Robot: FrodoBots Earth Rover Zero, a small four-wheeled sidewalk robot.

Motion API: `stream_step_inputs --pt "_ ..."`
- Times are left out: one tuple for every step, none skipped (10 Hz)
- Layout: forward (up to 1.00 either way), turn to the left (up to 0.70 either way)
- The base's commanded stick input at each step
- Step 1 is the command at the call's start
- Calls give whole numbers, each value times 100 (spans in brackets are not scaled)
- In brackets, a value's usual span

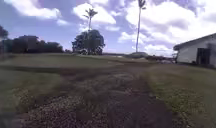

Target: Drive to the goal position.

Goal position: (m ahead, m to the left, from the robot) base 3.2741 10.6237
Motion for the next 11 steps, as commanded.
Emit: stream_step_inputs --pt "50 0" --pt "50 0" --pt "50 0" --pt "50 0" --pt "50 0" --pt "50 0" --pt "50 0" --pt "50 0" --pt "50 0" --pt "50 36" --pt "50 50"
